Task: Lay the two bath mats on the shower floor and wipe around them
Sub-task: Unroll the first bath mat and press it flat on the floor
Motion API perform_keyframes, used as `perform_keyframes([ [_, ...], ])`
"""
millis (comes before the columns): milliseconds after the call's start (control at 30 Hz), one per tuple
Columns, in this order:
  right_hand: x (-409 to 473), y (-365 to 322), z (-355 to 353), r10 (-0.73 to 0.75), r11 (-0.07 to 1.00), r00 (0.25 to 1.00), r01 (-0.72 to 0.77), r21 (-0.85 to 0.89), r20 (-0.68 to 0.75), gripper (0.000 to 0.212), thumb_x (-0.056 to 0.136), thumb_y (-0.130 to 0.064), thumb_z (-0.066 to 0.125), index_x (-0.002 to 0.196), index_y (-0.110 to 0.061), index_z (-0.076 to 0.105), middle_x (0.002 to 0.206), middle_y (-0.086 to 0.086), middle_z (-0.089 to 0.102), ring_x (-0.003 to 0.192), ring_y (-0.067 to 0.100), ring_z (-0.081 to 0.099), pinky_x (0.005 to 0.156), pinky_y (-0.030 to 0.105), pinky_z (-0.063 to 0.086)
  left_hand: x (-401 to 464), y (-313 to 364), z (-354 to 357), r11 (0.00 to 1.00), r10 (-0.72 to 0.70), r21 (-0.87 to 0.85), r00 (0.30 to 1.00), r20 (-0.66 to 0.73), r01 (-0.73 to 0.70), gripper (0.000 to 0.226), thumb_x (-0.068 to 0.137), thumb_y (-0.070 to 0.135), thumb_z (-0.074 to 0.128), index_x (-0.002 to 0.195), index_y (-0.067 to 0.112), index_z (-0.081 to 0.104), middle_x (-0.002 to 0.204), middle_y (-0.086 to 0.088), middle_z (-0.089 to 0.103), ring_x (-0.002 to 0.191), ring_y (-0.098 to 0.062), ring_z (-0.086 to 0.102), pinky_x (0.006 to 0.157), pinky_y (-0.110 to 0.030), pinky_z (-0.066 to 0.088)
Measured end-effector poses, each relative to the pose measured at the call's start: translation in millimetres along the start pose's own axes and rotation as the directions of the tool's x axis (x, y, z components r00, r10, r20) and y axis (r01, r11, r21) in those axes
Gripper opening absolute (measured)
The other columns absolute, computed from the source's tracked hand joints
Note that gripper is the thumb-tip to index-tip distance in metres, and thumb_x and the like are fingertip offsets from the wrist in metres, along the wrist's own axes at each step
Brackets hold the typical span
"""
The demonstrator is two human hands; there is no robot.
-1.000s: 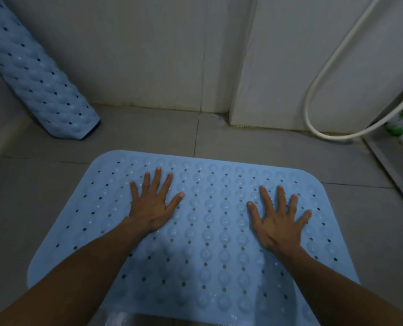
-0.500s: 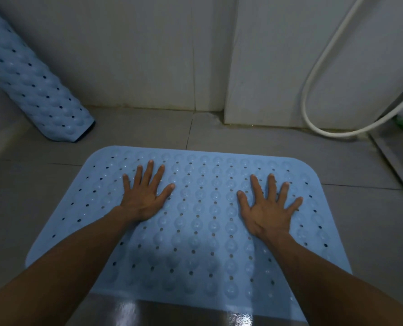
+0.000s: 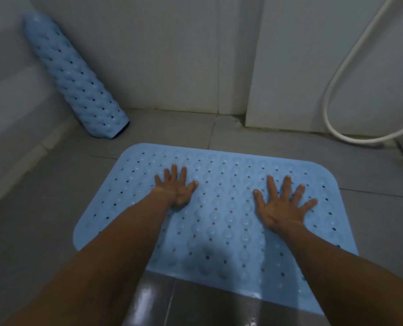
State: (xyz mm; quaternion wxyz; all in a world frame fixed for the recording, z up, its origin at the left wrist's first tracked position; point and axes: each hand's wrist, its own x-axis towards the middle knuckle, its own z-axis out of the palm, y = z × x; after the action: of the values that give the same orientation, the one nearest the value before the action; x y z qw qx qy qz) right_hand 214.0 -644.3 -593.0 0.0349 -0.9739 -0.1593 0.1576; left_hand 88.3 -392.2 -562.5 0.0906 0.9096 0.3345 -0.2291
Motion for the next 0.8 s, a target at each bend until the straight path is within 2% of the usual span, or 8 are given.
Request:
perform_keyframes([
  [100, -4, -7, -8, -0.003, 1.000, 1.000, 0.003, -0.010, 0.021, 0.072, 0.093, -0.070, 0.009, 0.155, -0.038, -0.008, 0.162, 0.004, -0.022, 0.148, 0.033, -0.020, 0.114, 0.064, -0.012, -7, -33, -5, 0.992, 0.123, 0.017, 0.992, -0.033, -0.122, 0.072, 0.096, 0.063, 0.007, 0.154, 0.025, -0.010, 0.161, -0.004, -0.018, 0.149, -0.027, -0.010, 0.118, -0.054, -0.007],
  [233, -12, -43, -13, -0.155, 0.987, 0.985, 0.151, -0.056, -0.076, 0.068, 0.099, -0.059, 0.013, 0.157, -0.028, -0.002, 0.164, 0.003, -0.014, 0.151, 0.024, -0.014, 0.119, 0.053, -0.011, -5, -91, -7, 0.976, 0.209, 0.088, 0.969, -0.129, -0.199, 0.071, 0.097, 0.059, 0.007, 0.154, 0.020, -0.009, 0.161, -0.007, -0.017, 0.149, -0.025, -0.011, 0.119, -0.050, -0.008],
  [400, -14, -118, -8, -0.287, 0.958, 0.952, 0.284, -0.046, -0.104, 0.065, 0.101, -0.055, 0.011, 0.157, -0.026, -0.003, 0.165, 0.001, -0.013, 0.151, 0.021, -0.014, 0.119, 0.049, -0.013, 13, -135, -15, 0.965, 0.259, 0.083, 0.945, -0.201, -0.247, 0.069, 0.100, 0.053, 0.009, 0.154, 0.015, -0.008, 0.161, -0.008, -0.015, 0.149, -0.023, -0.012, 0.120, -0.045, -0.009],
  [567, -8, -195, 2, -0.373, 0.927, 0.922, 0.376, 0.005, -0.107, 0.063, 0.102, -0.052, 0.014, 0.158, -0.026, -0.001, 0.165, 0.001, -0.011, 0.151, 0.020, -0.014, 0.120, 0.047, -0.012, 46, -147, -22, 0.954, 0.298, 0.048, 0.921, -0.249, -0.296, 0.068, 0.100, 0.052, 0.009, 0.154, 0.013, -0.008, 0.161, -0.007, -0.015, 0.149, -0.021, -0.012, 0.120, -0.042, -0.011],
  [667, 7, -228, 9, -0.376, 0.923, 0.918, 0.383, 0.033, -0.128, 0.063, 0.102, -0.051, 0.014, 0.158, -0.025, 0.000, 0.165, 0.003, -0.011, 0.151, 0.020, -0.014, 0.120, 0.046, -0.012, 69, -144, -24, 0.938, 0.338, 0.033, 0.893, -0.298, -0.344, 0.069, 0.100, 0.052, 0.008, 0.154, 0.012, -0.008, 0.161, -0.007, -0.015, 0.149, -0.020, -0.013, 0.120, -0.042, -0.011],
  [800, 30, -251, 20, -0.313, 0.946, 0.938, 0.322, 0.037, -0.150, 0.064, 0.102, -0.052, 0.009, 0.158, -0.023, -0.002, 0.165, 0.004, -0.013, 0.150, 0.019, -0.016, 0.120, 0.046, -0.014, 100, -139, -19, 0.922, 0.366, 0.010, 0.860, -0.356, -0.388, 0.070, 0.100, 0.053, 0.006, 0.154, 0.012, -0.008, 0.161, -0.005, -0.015, 0.148, -0.017, -0.014, 0.120, -0.040, -0.012],
])
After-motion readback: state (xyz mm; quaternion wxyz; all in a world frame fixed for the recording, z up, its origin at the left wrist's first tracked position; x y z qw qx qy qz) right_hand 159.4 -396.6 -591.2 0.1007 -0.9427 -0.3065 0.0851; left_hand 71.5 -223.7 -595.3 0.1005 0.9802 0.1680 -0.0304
